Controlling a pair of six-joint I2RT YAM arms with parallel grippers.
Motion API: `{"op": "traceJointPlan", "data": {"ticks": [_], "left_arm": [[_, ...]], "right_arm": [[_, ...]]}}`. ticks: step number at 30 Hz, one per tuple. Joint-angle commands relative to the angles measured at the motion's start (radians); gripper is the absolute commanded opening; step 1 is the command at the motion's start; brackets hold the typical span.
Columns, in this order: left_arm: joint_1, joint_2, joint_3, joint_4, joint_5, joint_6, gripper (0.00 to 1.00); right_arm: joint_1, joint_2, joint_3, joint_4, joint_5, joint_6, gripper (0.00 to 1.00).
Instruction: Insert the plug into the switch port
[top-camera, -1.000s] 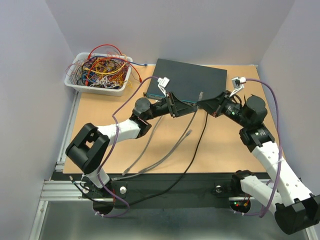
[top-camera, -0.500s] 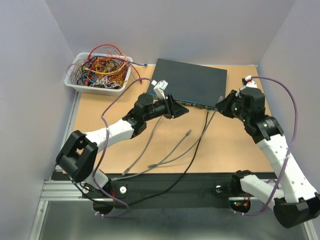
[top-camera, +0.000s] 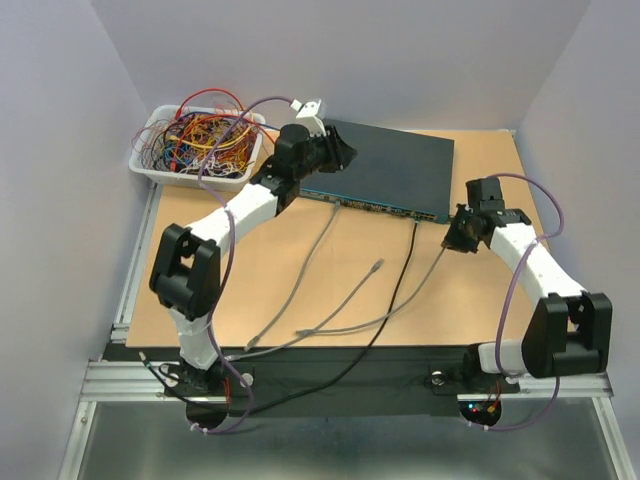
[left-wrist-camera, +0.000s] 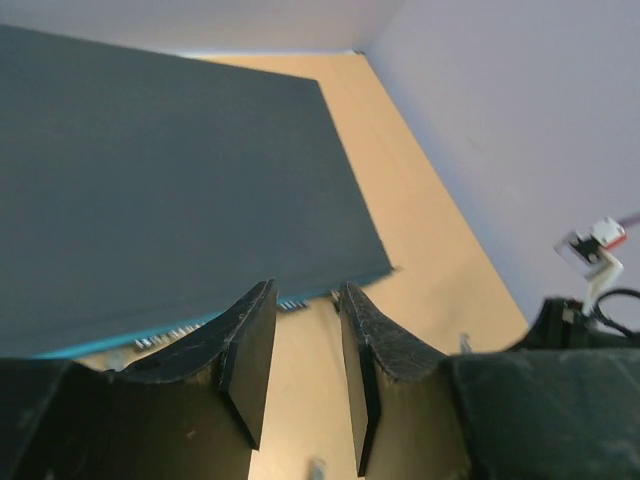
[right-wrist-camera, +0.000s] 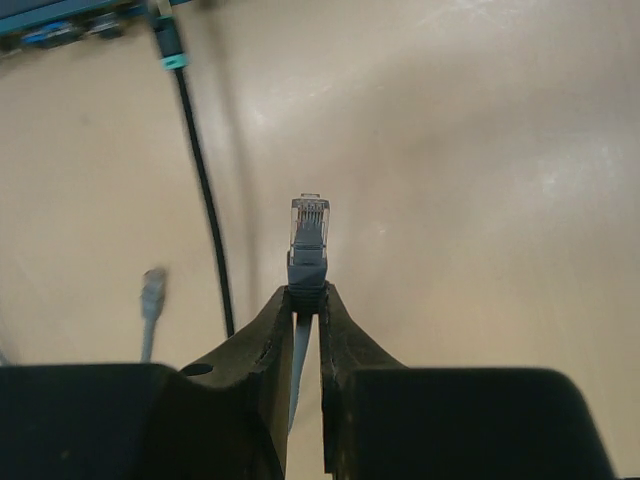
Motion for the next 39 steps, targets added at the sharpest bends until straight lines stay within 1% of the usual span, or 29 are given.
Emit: {"op": "traceJointPlan", "data": {"ticks": [1, 4, 6, 9, 15, 20, 23, 26, 29, 33, 39], "left_arm": [[0.057, 0.104, 0.160, -0.071, -0.032, 0.095, 0.42], [0.119, 0.163, 0.198, -0.076, -0.050, 0.101, 0.41], [0.162, 0.181, 0.192, -0.064, -0.065, 0.098, 0.41], [0.196, 0.229, 0.180, -0.022, -0.065, 0.100, 0.41], [0.198, 0.302, 0.247, -0.005, -0.105, 0.188, 0.41], [0.205, 0.437, 0.401, -0.037, -0.108, 0.256, 0.41], [0.222, 0.480, 0.458, -0.047, -0.067, 0.261, 0.41], [0.238, 0.509, 0.452, -0.018, -0.030, 0.256, 0.41], [0.247, 0.514, 0.410, 0.027, -0.007, 0.253, 0.41], [0.253, 0.537, 0.390, 0.053, 0.037, 0.248, 0.41], [0.264, 0.572, 0.370, 0.102, 0.100, 0.210, 0.41]], "right_arm": [[-0.050, 0.078, 0.009, 0.088, -0.092, -0.033, 0.00], [-0.050, 0.159, 0.041, 0.111, -0.108, -0.024, 0.00], [-0.050, 0.204, 0.053, 0.134, -0.128, -0.021, 0.00], [-0.050, 0.263, 0.066, 0.165, -0.132, -0.021, 0.00], [-0.051, 0.340, 0.122, 0.185, -0.102, -0.030, 0.00], [-0.050, 0.423, 0.194, 0.186, -0.110, -0.044, 0.01], [-0.050, 0.452, 0.214, 0.186, -0.118, -0.047, 0.00], [-0.050, 0.487, 0.228, 0.186, -0.135, -0.045, 0.00], [-0.040, 0.510, 0.231, 0.185, -0.144, -0.044, 0.00], [-0.016, 0.515, 0.224, 0.185, -0.129, -0.041, 0.01], [-0.013, 0.526, 0.250, 0.183, -0.087, -0.041, 0.00]]}}
